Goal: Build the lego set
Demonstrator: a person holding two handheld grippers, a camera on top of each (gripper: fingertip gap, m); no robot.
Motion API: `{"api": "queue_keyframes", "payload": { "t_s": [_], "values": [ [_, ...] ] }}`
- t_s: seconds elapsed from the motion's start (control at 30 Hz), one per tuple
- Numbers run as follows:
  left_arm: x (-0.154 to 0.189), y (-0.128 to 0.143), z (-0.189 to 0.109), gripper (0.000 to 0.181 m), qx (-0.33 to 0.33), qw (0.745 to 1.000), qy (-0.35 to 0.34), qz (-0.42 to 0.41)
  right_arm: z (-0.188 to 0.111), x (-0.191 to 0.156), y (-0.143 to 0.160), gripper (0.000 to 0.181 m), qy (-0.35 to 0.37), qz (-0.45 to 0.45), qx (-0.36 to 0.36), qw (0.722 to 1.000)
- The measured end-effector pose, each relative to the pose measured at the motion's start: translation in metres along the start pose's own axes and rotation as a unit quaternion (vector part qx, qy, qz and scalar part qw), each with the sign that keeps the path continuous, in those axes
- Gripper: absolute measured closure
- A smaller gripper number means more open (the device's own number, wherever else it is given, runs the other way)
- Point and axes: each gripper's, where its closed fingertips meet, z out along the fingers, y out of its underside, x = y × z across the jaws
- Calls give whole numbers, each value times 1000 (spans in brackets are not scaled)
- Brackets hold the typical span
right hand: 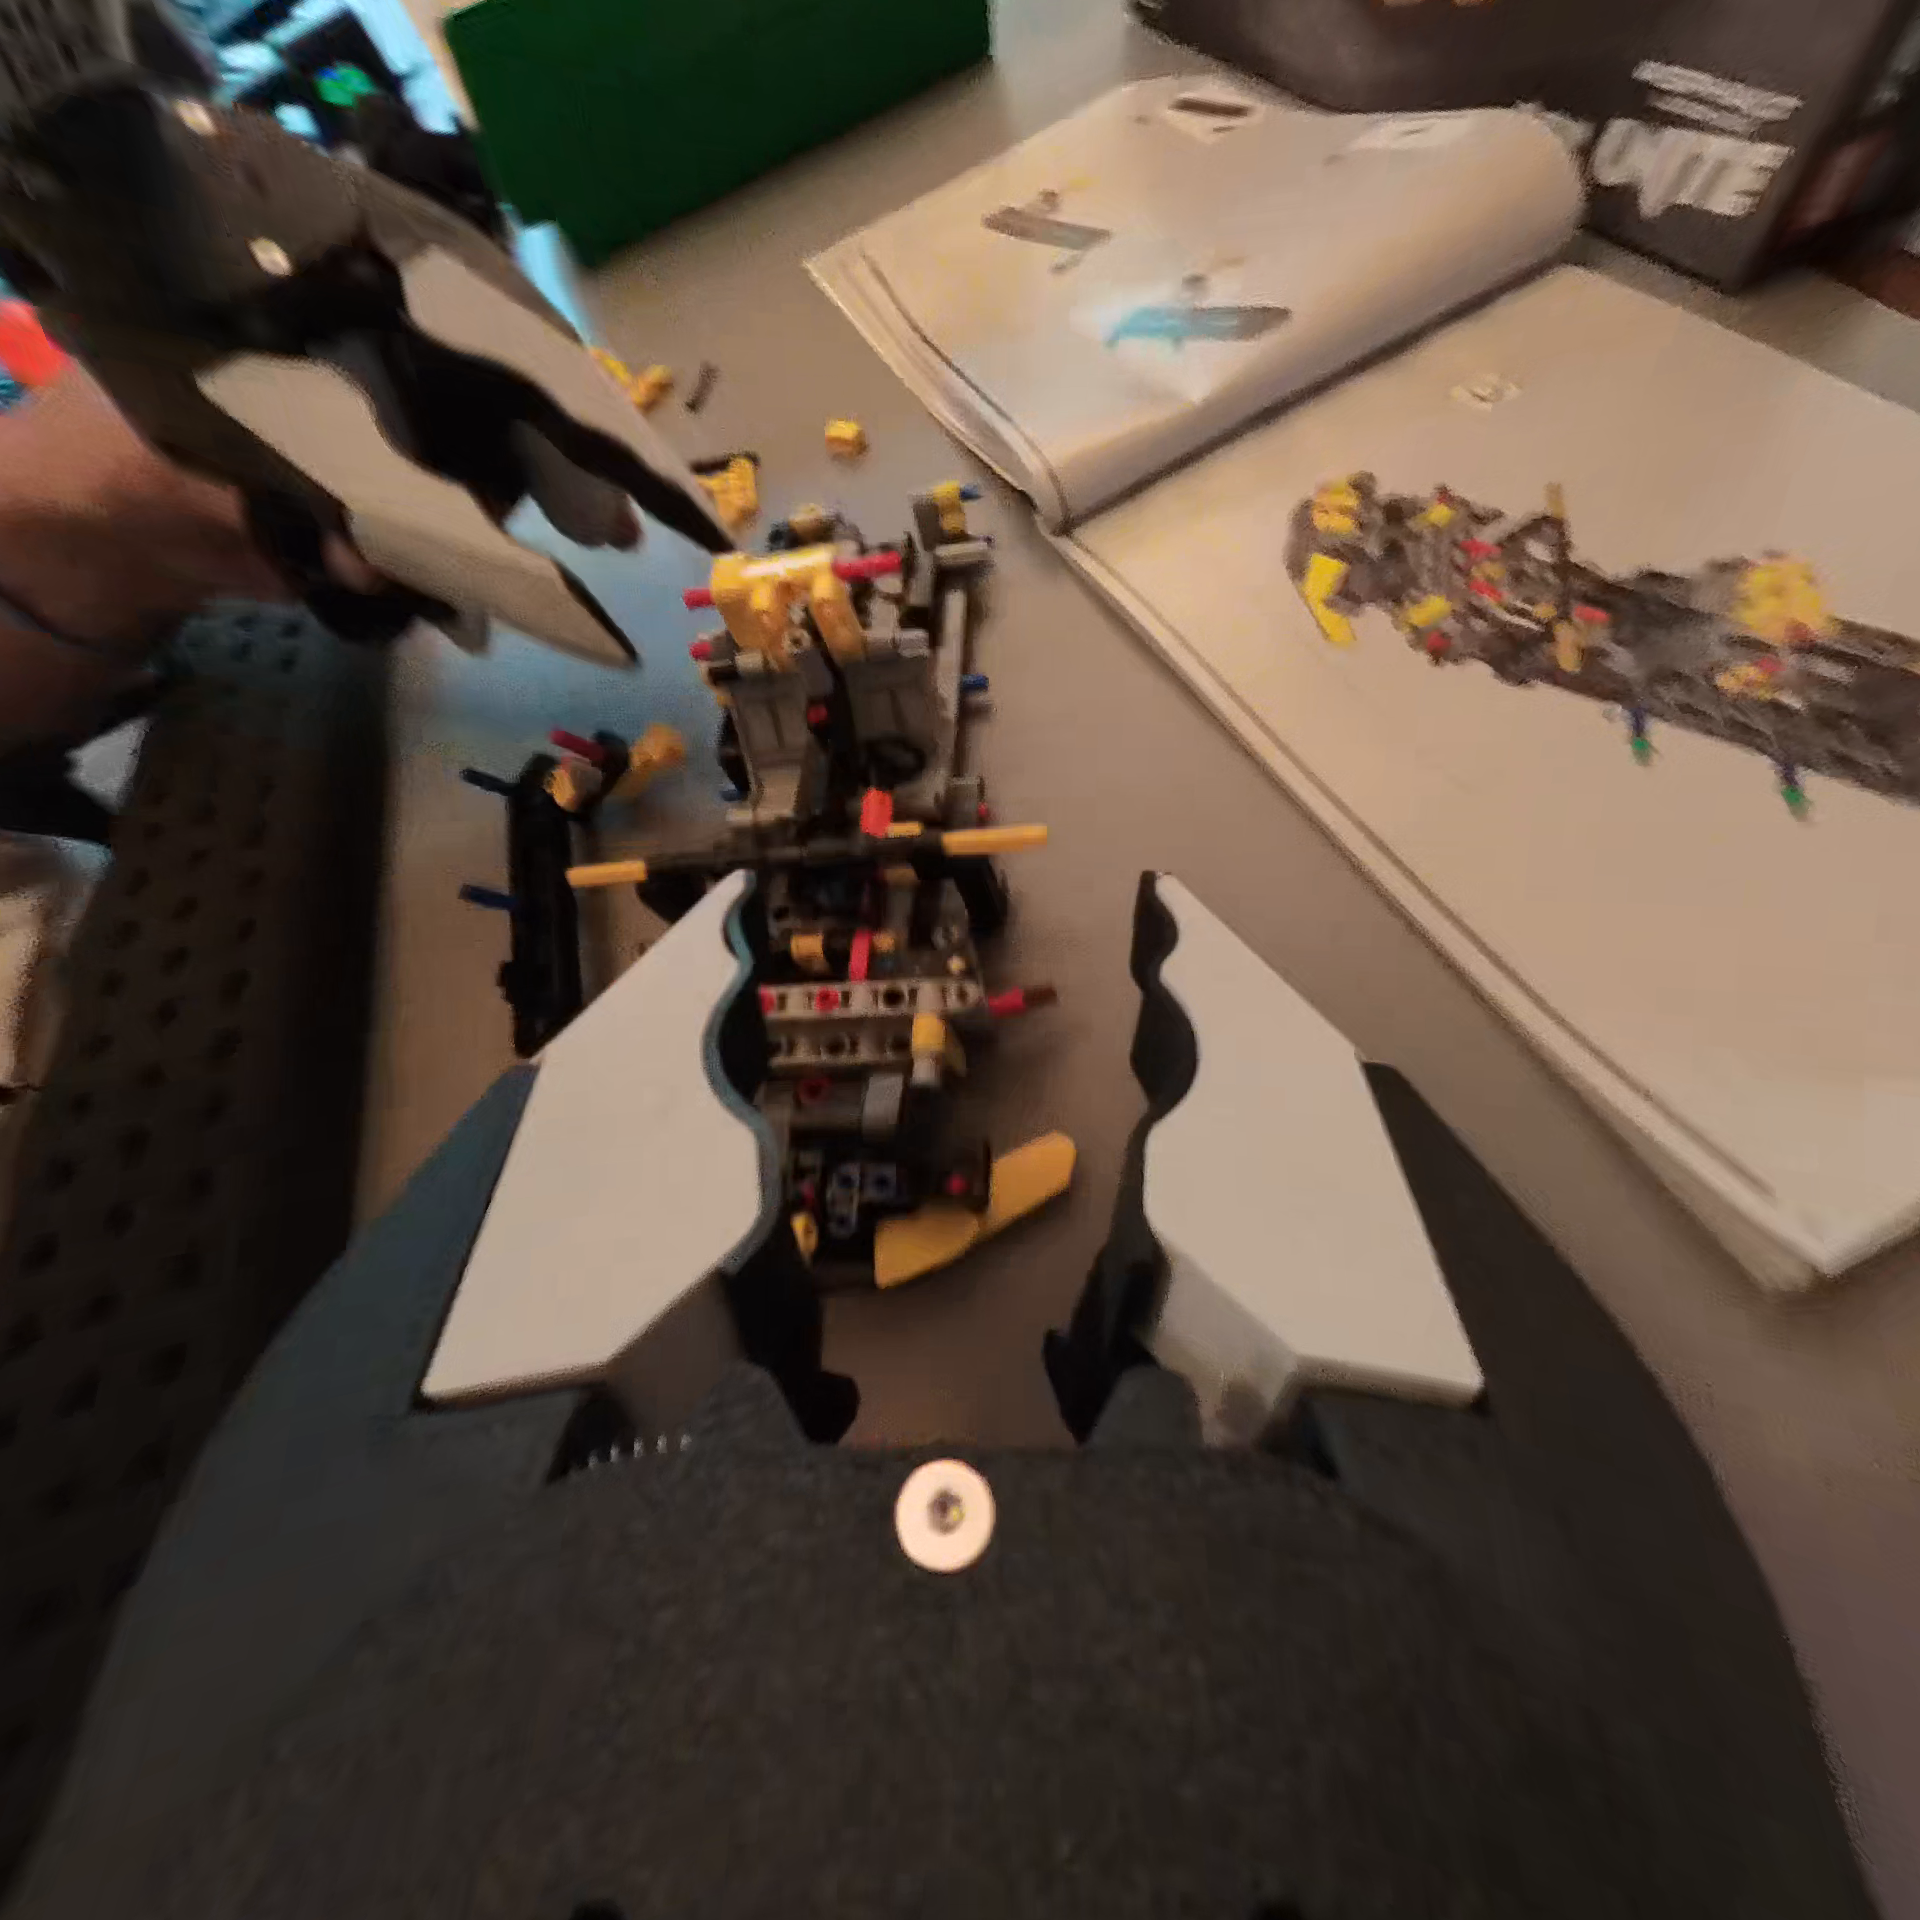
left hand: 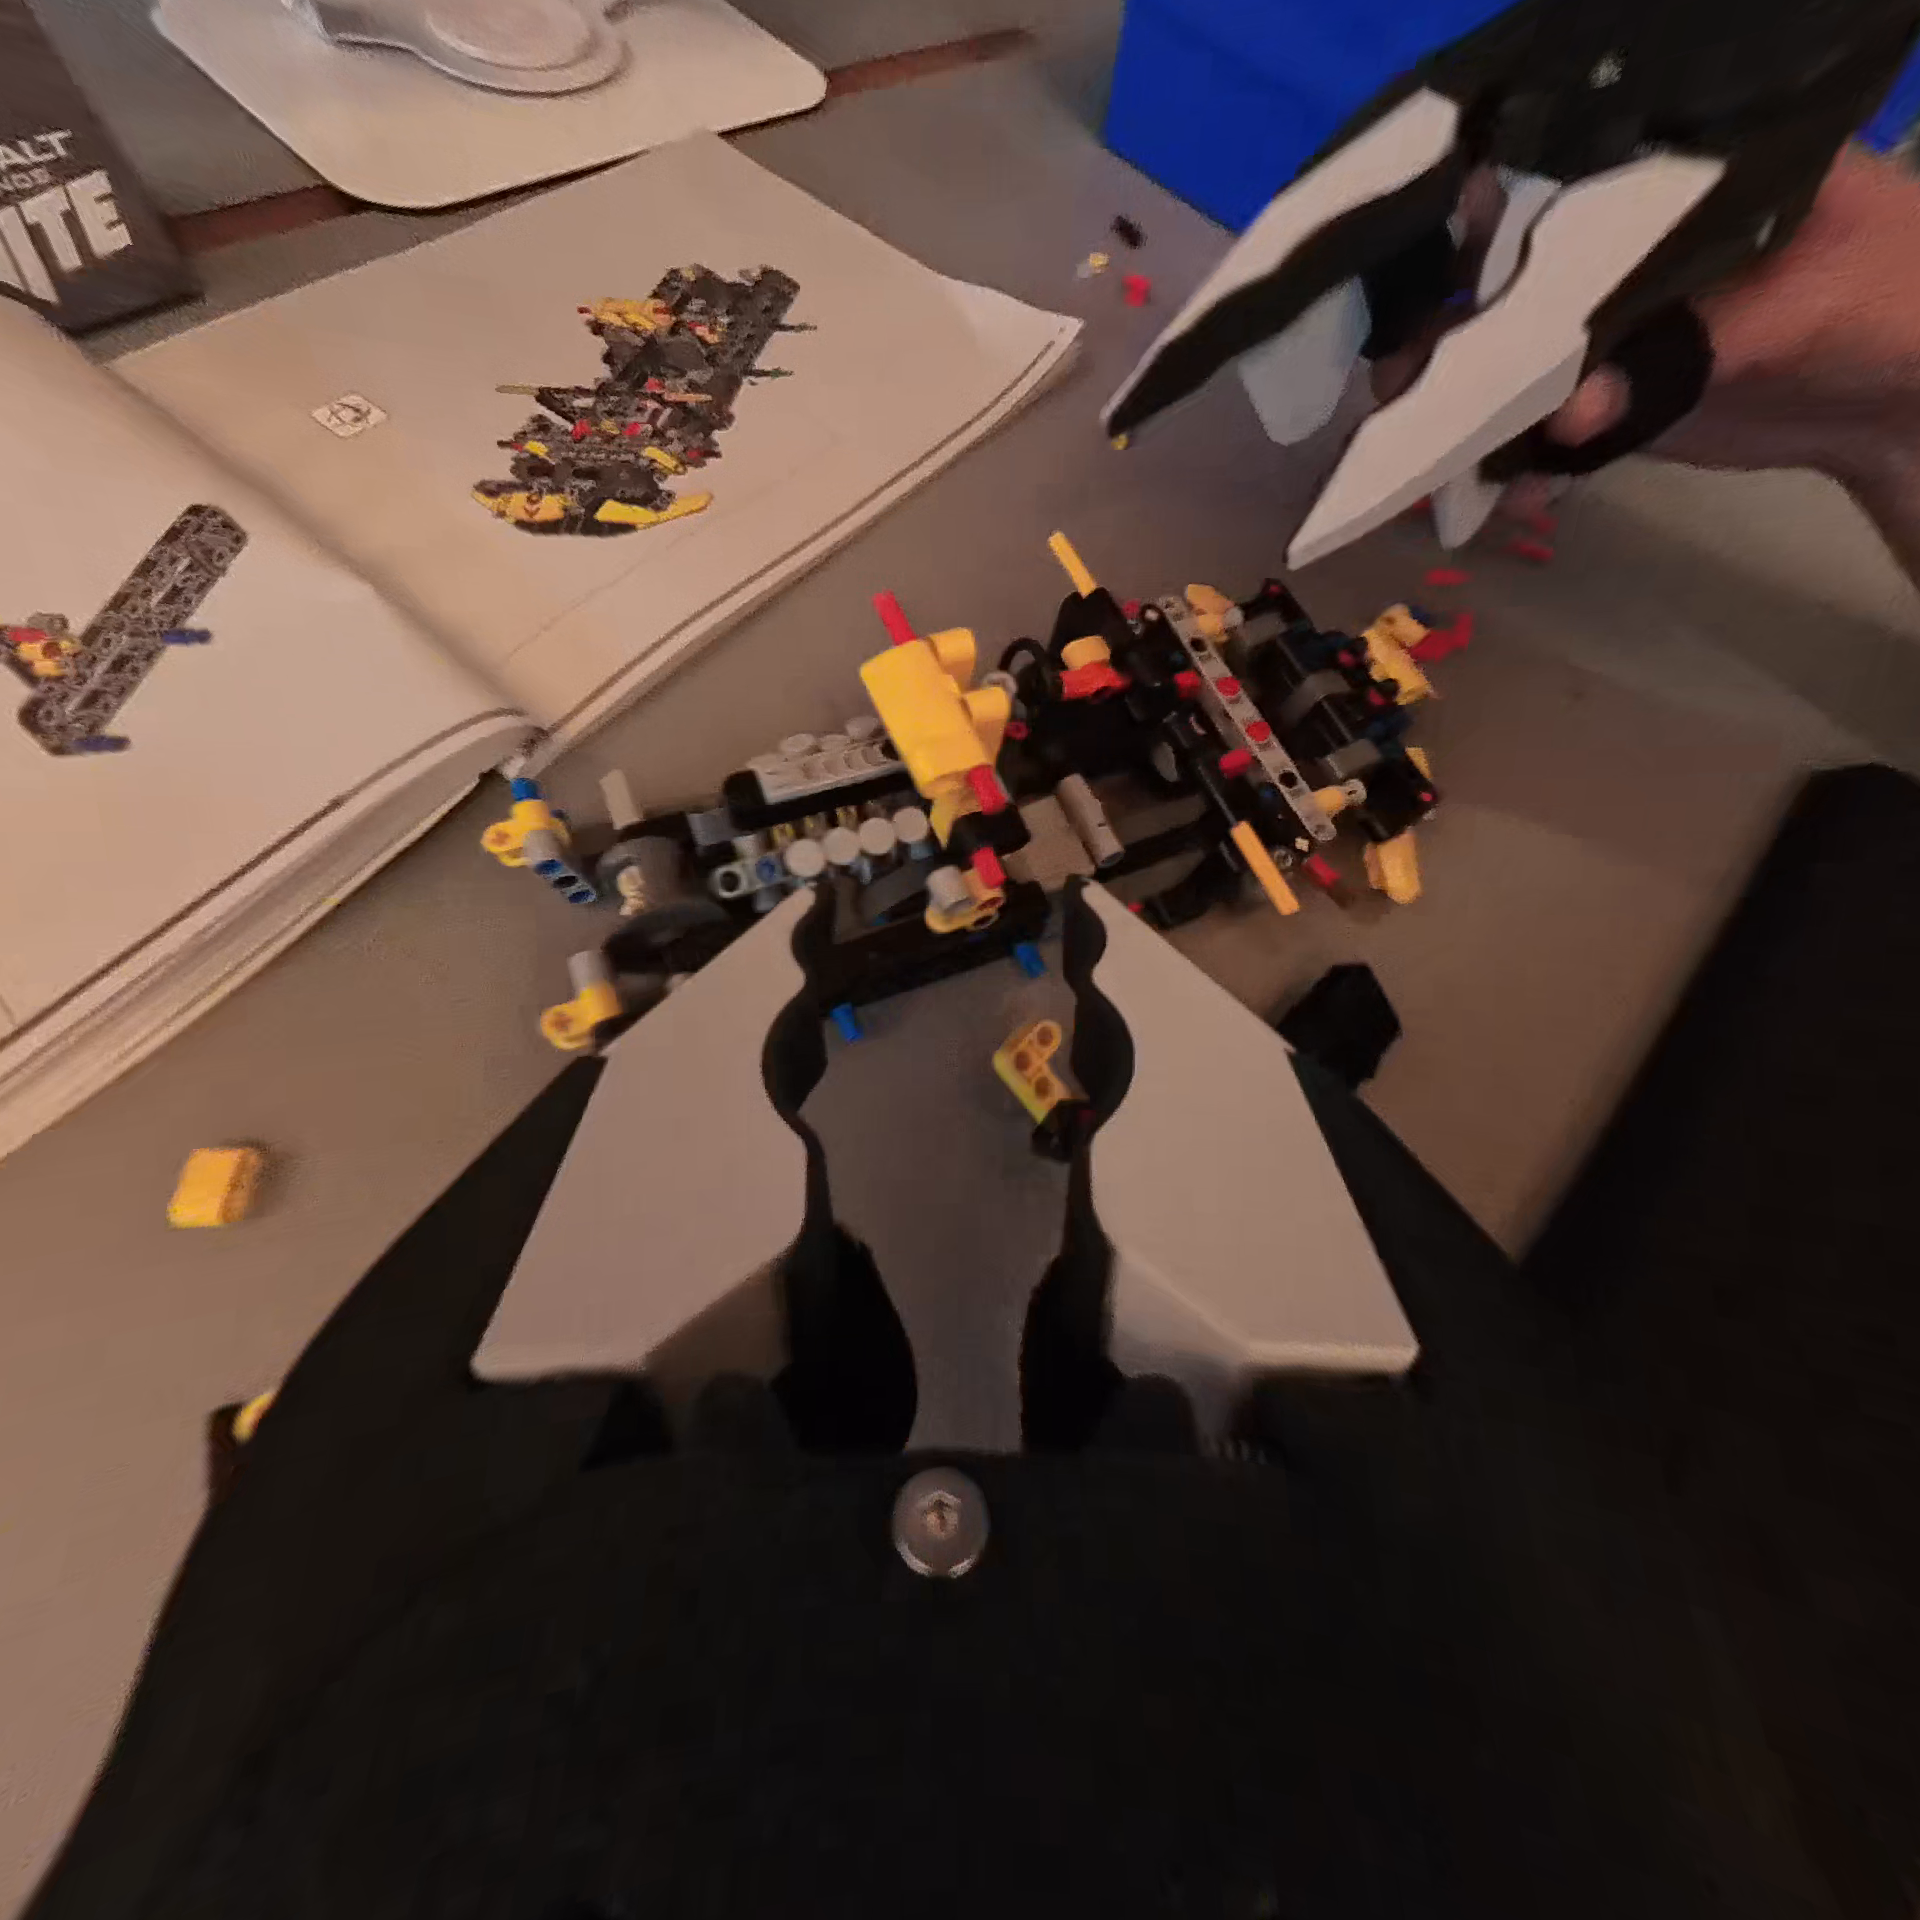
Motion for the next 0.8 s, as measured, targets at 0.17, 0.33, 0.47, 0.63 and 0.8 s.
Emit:
{"api": "queue_keyframes", "payload": {
  "t_s": [0.17, 0.33, 0.47, 0.63, 0.8],
  "values": [
    [0, 5, 18, 138, -11, 997, -81, -5, 25, -3, 9, 128, -102, 1, -67, 993],
    [5, 7, 32, 151, -27, 997, -62, -34, 27, -5, 8, 142, -159, 49, -40, 985],
    [6, 6, 35, 157, -25, 998, -52, -41, 27, -1, 14, 151, -164, 50, -45, 984],
    [9, 4, 36, 157, -30, 999, -39, -24, 20, -4, 17, 161, -188, 82, -55, 977],
    [11, -17, 24, 157, -15, 999, -15, 47, 3, -16, -3, 169, -188, 104, -9, 976]
  ]
}}
